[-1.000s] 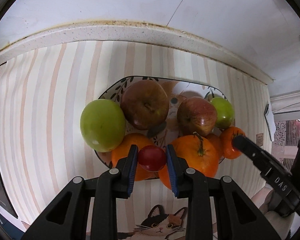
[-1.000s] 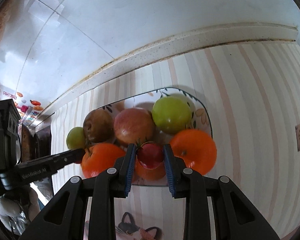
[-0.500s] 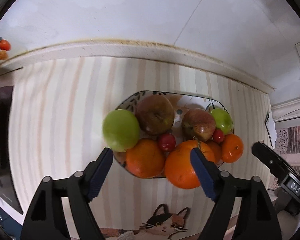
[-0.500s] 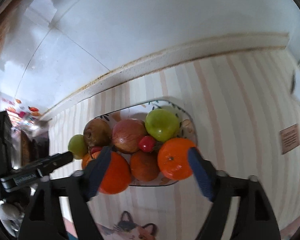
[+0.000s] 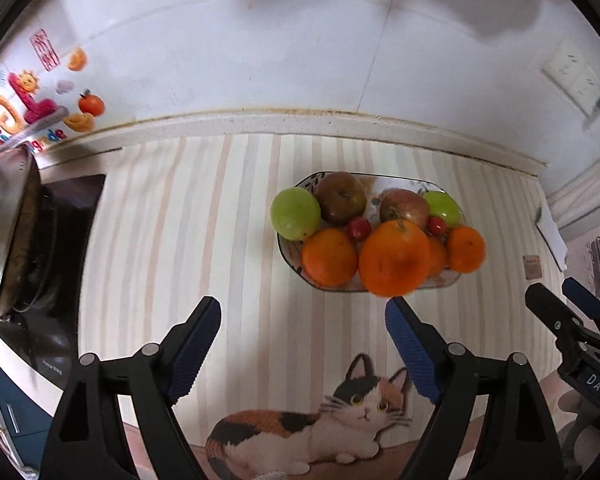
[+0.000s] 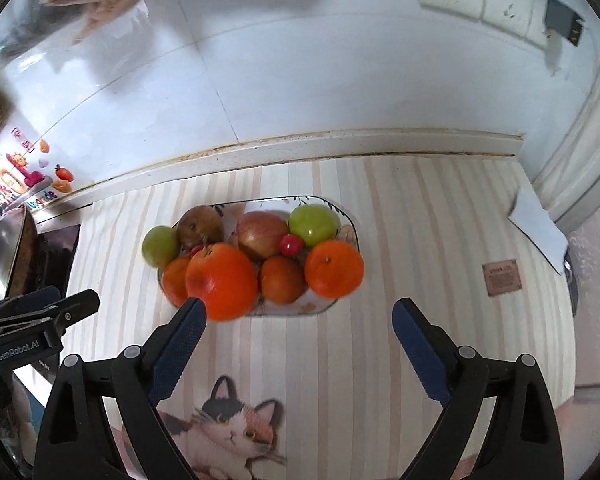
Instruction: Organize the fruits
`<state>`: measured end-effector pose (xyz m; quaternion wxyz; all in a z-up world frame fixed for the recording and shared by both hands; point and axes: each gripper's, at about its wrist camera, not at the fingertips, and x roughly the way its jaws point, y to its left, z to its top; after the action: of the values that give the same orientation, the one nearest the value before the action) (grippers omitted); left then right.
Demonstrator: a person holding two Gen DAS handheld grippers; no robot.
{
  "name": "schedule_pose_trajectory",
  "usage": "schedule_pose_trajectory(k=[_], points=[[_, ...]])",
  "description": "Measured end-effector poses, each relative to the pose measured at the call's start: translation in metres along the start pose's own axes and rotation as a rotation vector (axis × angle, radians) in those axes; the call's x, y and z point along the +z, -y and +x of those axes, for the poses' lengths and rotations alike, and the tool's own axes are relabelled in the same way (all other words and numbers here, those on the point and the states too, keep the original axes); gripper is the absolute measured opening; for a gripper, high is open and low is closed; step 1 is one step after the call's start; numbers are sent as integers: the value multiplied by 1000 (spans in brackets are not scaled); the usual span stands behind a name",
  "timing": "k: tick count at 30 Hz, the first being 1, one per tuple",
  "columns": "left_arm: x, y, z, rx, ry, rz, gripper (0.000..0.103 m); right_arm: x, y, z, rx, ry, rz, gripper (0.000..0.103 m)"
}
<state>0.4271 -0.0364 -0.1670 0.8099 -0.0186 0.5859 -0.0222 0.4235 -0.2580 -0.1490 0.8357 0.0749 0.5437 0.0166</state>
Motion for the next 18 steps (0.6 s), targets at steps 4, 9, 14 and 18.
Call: schedule_pose_trajectory(k=[4, 9, 14, 18], points=[[-18, 1, -27, -16, 33, 12, 84, -21, -3, -32, -8, 39, 23, 97], [-43, 5, -67, -10, 107, 43, 84, -48, -8, -87, -24, 125, 40, 98], [-73, 7, -103, -4, 167, 56, 84, -75, -17, -137, -33, 202, 14, 99], [-101, 11, -128, 15, 222, 57, 84, -100, -23, -170, -36, 248, -16, 99]])
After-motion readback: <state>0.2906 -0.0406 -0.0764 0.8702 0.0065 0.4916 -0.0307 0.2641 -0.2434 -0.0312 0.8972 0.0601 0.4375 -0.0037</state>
